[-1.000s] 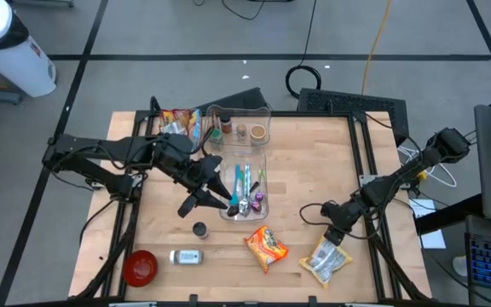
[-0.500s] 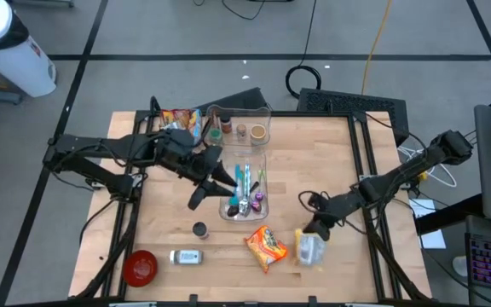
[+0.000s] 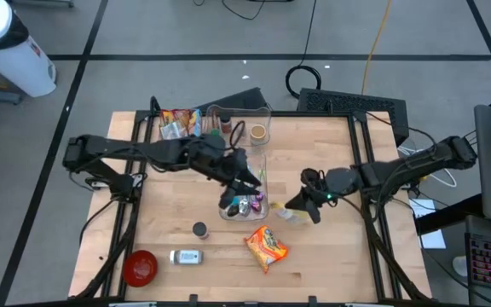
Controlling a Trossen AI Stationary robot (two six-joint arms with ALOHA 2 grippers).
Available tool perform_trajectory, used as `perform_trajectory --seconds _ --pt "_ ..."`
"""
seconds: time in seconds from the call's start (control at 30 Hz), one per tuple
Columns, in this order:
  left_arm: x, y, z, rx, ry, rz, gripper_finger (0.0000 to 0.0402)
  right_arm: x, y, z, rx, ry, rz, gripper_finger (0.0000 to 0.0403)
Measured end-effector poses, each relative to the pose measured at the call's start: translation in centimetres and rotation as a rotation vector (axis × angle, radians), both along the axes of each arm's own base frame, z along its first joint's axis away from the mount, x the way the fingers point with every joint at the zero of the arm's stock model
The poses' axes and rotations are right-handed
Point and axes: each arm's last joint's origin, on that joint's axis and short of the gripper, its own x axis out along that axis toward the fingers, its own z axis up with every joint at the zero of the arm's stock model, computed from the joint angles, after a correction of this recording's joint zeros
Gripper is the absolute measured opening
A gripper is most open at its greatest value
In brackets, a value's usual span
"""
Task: Pick & Place Food Item
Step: Put the yellow noodle pack into the top left transparent bin
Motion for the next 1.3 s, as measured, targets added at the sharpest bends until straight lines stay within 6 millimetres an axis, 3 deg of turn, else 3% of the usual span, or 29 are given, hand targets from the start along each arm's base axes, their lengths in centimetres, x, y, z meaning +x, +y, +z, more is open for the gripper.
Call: perform_trajectory --seconds 0.43,1.3 --pt "3.4 0.4 -3.1 0.019 -0.020 -0.005 0.0145 0.6 -1.6 1.8 -0.052 -0.076 -0.026 0.0000" --pt "4.1 0.8 -3.7 0.026 -0.038 0.006 0.0145 0.9 -1.8 3.6 -0.080 -0.189 -0.022 0.0000"
